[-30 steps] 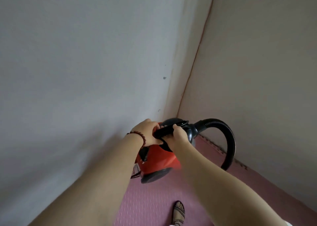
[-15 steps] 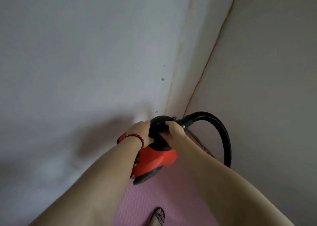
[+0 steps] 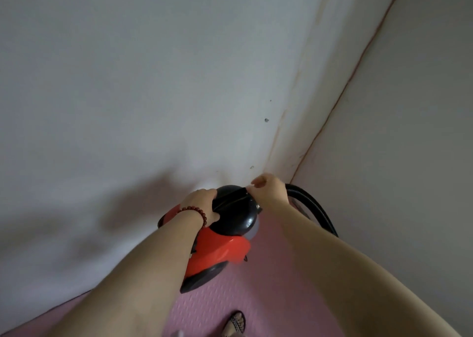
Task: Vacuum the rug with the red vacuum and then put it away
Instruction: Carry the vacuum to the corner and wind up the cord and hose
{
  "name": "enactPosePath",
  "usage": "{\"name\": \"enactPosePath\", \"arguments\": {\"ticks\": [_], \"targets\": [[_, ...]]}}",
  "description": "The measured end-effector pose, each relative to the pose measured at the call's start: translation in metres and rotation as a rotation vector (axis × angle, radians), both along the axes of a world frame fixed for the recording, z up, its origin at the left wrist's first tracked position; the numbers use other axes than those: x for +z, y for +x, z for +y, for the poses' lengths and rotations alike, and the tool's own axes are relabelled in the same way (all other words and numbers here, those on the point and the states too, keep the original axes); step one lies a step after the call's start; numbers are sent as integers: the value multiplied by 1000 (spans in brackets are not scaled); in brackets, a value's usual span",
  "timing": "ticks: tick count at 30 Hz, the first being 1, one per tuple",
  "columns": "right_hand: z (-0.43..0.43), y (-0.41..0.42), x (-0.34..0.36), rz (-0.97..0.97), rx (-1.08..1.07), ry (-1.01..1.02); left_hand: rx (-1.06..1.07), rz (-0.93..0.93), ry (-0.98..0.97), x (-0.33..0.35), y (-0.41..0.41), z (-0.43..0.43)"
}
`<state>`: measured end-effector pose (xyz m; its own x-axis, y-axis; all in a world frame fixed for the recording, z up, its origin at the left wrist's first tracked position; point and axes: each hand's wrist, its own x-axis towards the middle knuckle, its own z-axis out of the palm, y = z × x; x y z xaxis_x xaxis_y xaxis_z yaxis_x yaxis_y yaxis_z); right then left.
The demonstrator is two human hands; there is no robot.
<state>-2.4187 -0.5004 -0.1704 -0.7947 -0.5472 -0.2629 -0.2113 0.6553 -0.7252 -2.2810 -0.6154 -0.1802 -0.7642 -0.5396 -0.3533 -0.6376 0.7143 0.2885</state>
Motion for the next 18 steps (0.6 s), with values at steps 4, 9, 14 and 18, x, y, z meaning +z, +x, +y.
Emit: {"name": "enactPosePath", "arguments": {"ticks": [4,9,14,18], "targets": [[-18,28,14,161,465,156,50,2,14,2,39,-6],[-42,88,11,182,727,211,112,-13,-10,10,89,-17],[-64,133,11,163,827,180,216,-23,-39,25,145,-30],[-85,168,10,279,970,218,294,-34,-47,33,185,-37]]}}
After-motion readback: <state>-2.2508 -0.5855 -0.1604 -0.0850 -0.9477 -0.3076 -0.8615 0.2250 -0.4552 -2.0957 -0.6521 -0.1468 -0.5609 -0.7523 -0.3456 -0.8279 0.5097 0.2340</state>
